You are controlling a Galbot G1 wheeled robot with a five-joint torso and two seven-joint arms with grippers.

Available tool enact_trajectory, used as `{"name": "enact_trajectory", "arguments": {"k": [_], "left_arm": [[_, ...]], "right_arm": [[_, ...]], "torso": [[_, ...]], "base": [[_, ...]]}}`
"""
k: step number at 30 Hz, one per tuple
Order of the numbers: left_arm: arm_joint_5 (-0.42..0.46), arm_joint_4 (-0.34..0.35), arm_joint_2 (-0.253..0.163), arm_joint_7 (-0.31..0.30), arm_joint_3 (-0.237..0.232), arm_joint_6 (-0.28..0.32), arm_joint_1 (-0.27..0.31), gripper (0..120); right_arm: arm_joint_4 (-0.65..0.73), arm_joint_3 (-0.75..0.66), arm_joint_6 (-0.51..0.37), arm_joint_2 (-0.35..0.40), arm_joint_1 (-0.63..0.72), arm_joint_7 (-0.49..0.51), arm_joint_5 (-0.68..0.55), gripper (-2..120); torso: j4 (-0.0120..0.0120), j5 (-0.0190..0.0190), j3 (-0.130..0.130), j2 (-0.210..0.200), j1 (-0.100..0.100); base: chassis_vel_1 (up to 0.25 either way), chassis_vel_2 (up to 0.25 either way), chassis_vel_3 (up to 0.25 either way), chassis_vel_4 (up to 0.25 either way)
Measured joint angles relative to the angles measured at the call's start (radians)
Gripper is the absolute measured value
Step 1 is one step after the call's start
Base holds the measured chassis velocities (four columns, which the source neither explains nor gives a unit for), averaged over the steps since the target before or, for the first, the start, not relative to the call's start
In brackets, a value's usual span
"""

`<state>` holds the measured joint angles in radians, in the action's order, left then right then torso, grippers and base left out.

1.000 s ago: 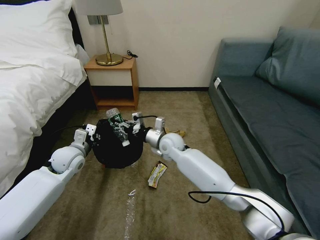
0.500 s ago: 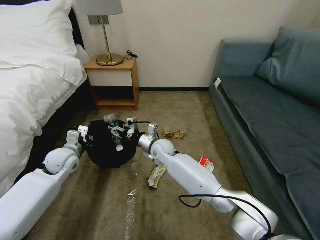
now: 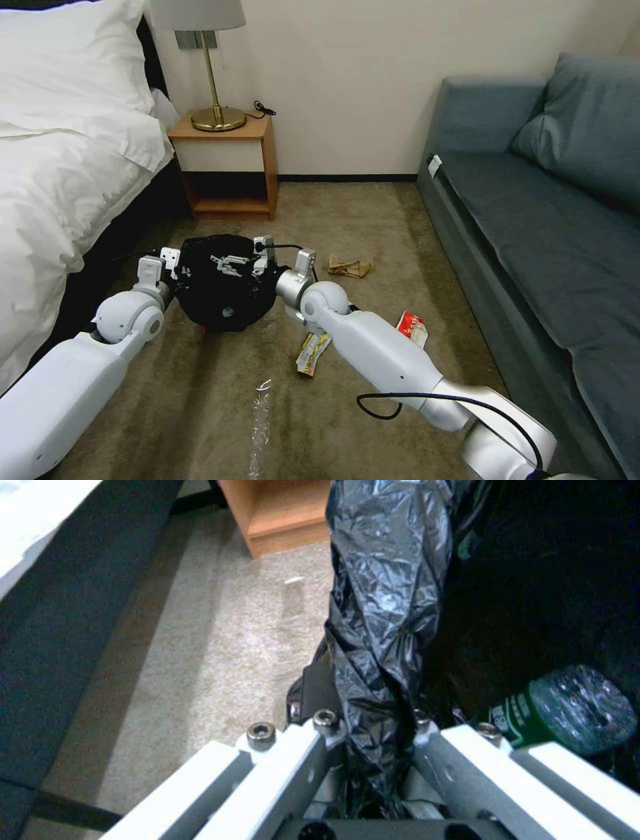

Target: Pick up the trash bin, then pick up the garbage on the floor and place it into the trash bin.

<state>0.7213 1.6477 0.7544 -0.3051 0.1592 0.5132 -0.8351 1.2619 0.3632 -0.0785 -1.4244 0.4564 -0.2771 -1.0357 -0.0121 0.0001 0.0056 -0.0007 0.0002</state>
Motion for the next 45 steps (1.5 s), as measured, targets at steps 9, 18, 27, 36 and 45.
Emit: {"name": "enact_trajectory", "arguments": {"k": [9, 18, 27, 36, 45], "left_arm": [[-0.018, 0.009, -0.010, -0.006, 0.046, -0.001, -0.043, 1], [-0.043, 0.010, -0.009, -0.006, 0.077, -0.008, -0.079, 1], [-0.021, 0.032, -0.027, -0.014, 0.089, -0.006, -0.078, 1], [-0.020, 0.043, -0.030, -0.016, 0.102, -0.004, -0.102, 1], [-0.033, 0.057, -0.027, -0.011, 0.138, -0.006, -0.148, 1]], "right_arm": [[0.033, -0.030, -0.038, 0.158, 0.031, -0.033, -0.020, 100], [-0.091, -0.071, -0.020, 0.162, 0.085, -0.004, 0.035, 100], [-0.219, -0.052, -0.029, 0.106, 0.177, 0.067, 0.179, 100], [-0.269, -0.035, -0.042, 0.068, 0.248, 0.096, 0.287, 100], [-0.324, -0.035, -0.037, 0.037, 0.277, 0.104, 0.377, 100]], "torso": [[-0.0003, 0.0001, 0.000, 0.000, 0.000], [0.0000, -0.0001, 0.000, 0.000, 0.000], [0.0000, 0.0000, 0.000, 0.000, 0.000], [0.0000, -0.0001, 0.000, 0.000, 0.000], [0.0000, -0.0002, 0.000, 0.000, 0.000]], "base": [[0.000, 0.000, 0.000, 0.000], [0.000, 0.000, 0.000, 0.000], [0.000, 0.000, 0.000, 0.000], [0.000, 0.000, 0.000, 0.000], [0.000, 0.000, 0.000, 0.000]]}}
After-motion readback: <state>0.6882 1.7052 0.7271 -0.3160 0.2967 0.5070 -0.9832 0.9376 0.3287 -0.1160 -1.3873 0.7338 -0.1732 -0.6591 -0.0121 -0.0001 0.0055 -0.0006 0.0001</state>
